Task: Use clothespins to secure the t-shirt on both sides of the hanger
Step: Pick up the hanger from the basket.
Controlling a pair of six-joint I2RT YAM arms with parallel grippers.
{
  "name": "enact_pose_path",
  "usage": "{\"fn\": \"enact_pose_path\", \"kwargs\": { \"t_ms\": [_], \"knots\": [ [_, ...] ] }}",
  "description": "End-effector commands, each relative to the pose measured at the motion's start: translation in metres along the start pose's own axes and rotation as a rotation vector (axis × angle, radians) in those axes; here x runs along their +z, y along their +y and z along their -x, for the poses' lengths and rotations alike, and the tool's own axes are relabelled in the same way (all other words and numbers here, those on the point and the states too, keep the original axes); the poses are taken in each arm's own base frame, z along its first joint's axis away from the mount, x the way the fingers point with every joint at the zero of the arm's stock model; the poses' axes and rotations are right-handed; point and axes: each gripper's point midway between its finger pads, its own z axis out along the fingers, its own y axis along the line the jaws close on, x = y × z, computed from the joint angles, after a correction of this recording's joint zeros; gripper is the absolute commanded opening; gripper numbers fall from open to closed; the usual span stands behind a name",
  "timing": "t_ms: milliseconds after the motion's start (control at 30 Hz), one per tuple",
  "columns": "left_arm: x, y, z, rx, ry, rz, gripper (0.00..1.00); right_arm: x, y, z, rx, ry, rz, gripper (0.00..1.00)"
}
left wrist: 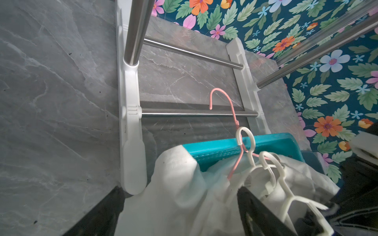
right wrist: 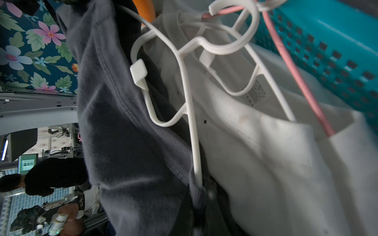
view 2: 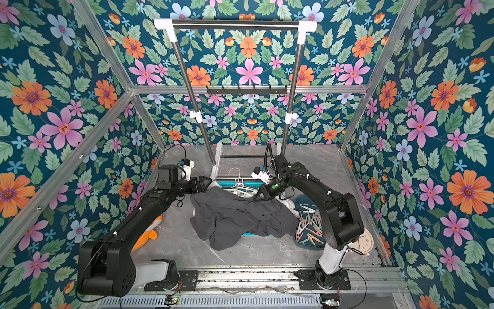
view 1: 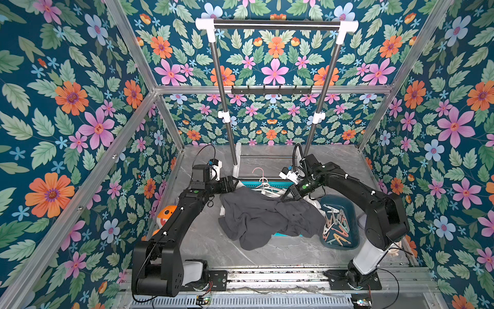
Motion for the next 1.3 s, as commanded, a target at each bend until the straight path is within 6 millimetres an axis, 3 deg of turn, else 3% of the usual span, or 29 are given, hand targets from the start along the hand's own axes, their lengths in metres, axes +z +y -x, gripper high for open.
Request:
{"fn": "enact_pose_path", "kwargs": {
  "t_ms": [0,133,467,667,833,1000,1267],
  "knots": [
    [-0.009,-0.02,0.017,0.077,-0.053,-0.076,0.88,-0.01,0.002,0.009,-0.07,-0.049,-0.058,0.0],
    [-0.02,-0.032,0.036,0.115,-0.115,-0.096,0.87,-0.027,0.004,0.016,-0.127,-0.114,-0.149,0.0],
    [-0.03,-0.054,0.062,0.272,-0.168,-0.152,0.87,-0.061,-0.029,0.035,-0.282,-0.25,-0.545,0.0],
    [-0.018,-0.064,0.076,0.409,-0.167,-0.206,0.88,-0.076,-0.028,0.044,-0.436,-0.315,-0.681,0.0],
    [-0.01,-0.086,0.069,0.534,-0.171,-0.288,0.89,-0.084,-0.02,0.049,-0.601,-0.348,-0.763,0.0],
    [0.001,-0.093,0.048,0.595,-0.137,-0.337,0.89,-0.098,-0.011,0.051,-0.715,-0.389,-0.82,0.0],
    [-0.008,-0.111,0.03,0.637,-0.153,-0.436,0.89,-0.105,0.001,0.051,-0.856,-0.459,-0.875,0.0]
  ]
}}
